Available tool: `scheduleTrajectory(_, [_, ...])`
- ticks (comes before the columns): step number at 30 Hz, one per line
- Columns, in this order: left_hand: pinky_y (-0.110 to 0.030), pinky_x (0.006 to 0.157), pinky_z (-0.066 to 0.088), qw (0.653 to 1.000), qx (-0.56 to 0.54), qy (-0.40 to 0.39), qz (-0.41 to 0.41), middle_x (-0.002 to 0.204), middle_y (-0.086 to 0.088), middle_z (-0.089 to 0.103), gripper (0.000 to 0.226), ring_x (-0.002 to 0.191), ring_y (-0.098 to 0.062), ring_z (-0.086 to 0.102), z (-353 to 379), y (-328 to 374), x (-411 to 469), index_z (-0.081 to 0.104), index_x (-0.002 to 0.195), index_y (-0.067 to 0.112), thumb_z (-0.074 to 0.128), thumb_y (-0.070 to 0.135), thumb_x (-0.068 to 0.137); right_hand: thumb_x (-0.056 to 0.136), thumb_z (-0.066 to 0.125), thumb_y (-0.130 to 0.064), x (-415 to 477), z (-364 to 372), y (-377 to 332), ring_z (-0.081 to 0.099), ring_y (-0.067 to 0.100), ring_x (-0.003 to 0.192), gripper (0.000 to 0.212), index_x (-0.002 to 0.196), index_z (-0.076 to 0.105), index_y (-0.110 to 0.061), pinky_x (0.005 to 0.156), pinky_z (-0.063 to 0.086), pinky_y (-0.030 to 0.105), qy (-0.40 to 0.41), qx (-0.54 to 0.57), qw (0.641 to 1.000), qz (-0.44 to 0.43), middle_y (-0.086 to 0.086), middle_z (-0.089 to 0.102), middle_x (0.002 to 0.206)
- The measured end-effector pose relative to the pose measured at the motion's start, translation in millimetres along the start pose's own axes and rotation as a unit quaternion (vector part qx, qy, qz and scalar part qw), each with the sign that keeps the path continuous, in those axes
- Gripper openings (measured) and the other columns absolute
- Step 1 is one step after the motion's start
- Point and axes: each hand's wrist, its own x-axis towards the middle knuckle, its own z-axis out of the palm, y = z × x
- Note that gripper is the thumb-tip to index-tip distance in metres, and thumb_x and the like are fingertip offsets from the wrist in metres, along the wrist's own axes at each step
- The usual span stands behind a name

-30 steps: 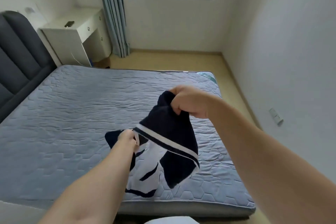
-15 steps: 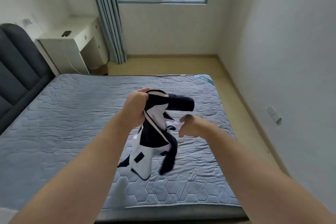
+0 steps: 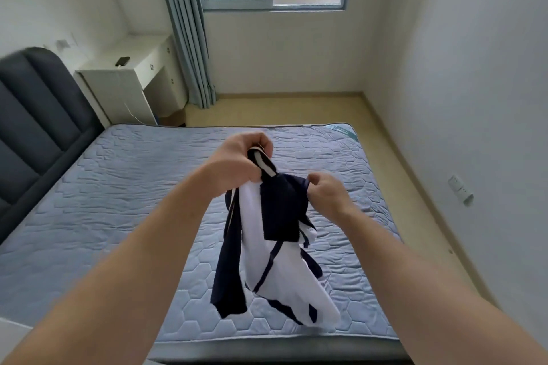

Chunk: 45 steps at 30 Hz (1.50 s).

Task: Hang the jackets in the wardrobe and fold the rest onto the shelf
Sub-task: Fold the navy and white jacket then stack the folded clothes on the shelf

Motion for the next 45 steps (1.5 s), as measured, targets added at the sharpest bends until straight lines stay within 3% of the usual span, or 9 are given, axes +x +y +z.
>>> scheduleTrajectory(6, [-0.029,0.073,0.049,0.954,0.282,0.072,0.078,0.085,0.009,0.064,0.035,0.082,-0.018,0.060,17.4,1.7,-5.5,0.064,0.093,0.025,0.088,0.016,0.070,0.083,0.042,-0.025,-21.8,-11.3,-14.6,0.051,0.028,0.070,0.031,0.081,0.059,0.000,0.066,0.046,0.045,0.103,0.242,0.964,0.042,0.019,0.061,0.075])
scheduleTrajectory(10, [-0.029,0.059,0.038,0.916,0.364,0.152,0.075,0.063,0.010,0.055,0.035,0.066,-0.018,0.051,12.4,7.4,-26.9,0.054,0.067,0.026,0.085,0.043,0.074,0.083,0.053,-0.043,-32.2,-44.7,-29.6,0.040,0.014,0.060,0.027,0.073,0.047,-0.019,0.062,0.036,0.033,0.127,0.243,0.960,-0.062,-0.004,0.045,0.063])
scheduleTrajectory(14, [-0.029,0.049,0.024,0.950,0.234,0.198,0.062,0.051,0.008,0.034,0.053,0.050,-0.013,0.029,11.0,18.9,-43.5,0.049,0.060,0.007,0.082,0.043,0.081,0.071,0.075,-0.061,-54.6,-69.8,-22.3,0.056,0.006,0.057,0.046,0.091,0.043,-0.035,0.057,0.043,0.020,0.003,0.136,0.980,-0.143,-0.017,0.062,0.069])
scheduleTrajectory(17, [-0.031,0.053,0.022,0.964,0.157,0.197,0.090,0.059,0.001,0.033,0.047,0.055,-0.014,0.028,23.7,38.2,-51.3,0.057,0.067,-0.002,0.080,0.034,0.086,0.062,0.088,-0.040,-67.2,-78.9,-9.5,0.065,0.008,0.090,0.063,0.113,0.051,-0.035,0.075,0.051,0.025,-0.094,0.026,0.989,-0.109,-0.013,0.067,0.096])
scheduleTrajectory(24, [-0.013,0.043,0.026,0.963,0.070,0.236,0.107,0.050,0.018,0.038,0.020,0.045,-0.002,0.030,35.4,61.3,-72.2,0.074,0.073,0.025,0.073,0.030,0.093,0.076,0.075,-0.025,-80.5,-81.6,7.8,0.070,0.028,0.083,0.013,0.081,0.073,-0.013,0.067,0.053,0.032,-0.109,-0.089,0.990,0.008,0.007,0.070,0.079])
scheduleTrajectory(31, [-0.017,0.045,0.025,0.956,0.068,0.272,0.085,0.050,0.016,0.033,0.037,0.048,-0.004,0.028,21.9,32.5,-69.7,0.064,0.059,0.033,0.068,0.035,0.096,0.078,0.055,-0.047,-69.4,-131.9,-15.1,0.053,0.020,0.060,0.030,0.073,0.053,-0.017,0.052,0.038,0.024,0.257,-0.060,0.962,-0.066,-0.004,0.059,0.068])
scheduleTrajectory(37, [-0.023,0.047,0.026,0.954,0.073,0.275,0.094,0.055,0.009,0.034,0.040,0.049,-0.008,0.029,7.6,17.0,-45.8,0.058,0.077,-0.003,0.068,0.032,0.096,0.098,0.053,-0.034,-44.7,-148.9,-19.6,0.055,0.022,0.085,0.021,0.109,0.056,-0.016,0.078,0.050,0.040,0.032,0.142,0.988,-0.041,0.002,0.058,0.090])
scheduleTrajectory(41, [-0.007,0.052,0.034,0.946,0.148,0.262,0.121,0.056,0.022,0.054,0.014,0.052,0.000,0.047,6.3,16.6,-35.1,0.073,0.082,0.023,0.069,0.027,0.095,0.091,0.054,-0.063,-49.3,-163.1,-15.8,0.063,0.024,0.103,0.055,0.109,0.070,-0.013,0.099,0.046,0.036,-0.009,0.111,0.994,-0.012,0.007,0.070,0.108])
scheduleTrajectory(45, [-0.006,0.054,0.034,0.927,0.231,0.262,0.135,0.061,0.027,0.057,0.035,0.061,0.005,0.053,5.7,12.3,-24.1,0.061,0.070,0.045,0.065,0.021,0.095,0.084,0.062,-0.070,-61.7,-170.9,-14.2,0.069,0.021,0.097,0.056,0.095,0.074,-0.016,0.095,0.050,0.034,-0.078,0.048,0.995,-0.025,0.006,0.074,0.101])
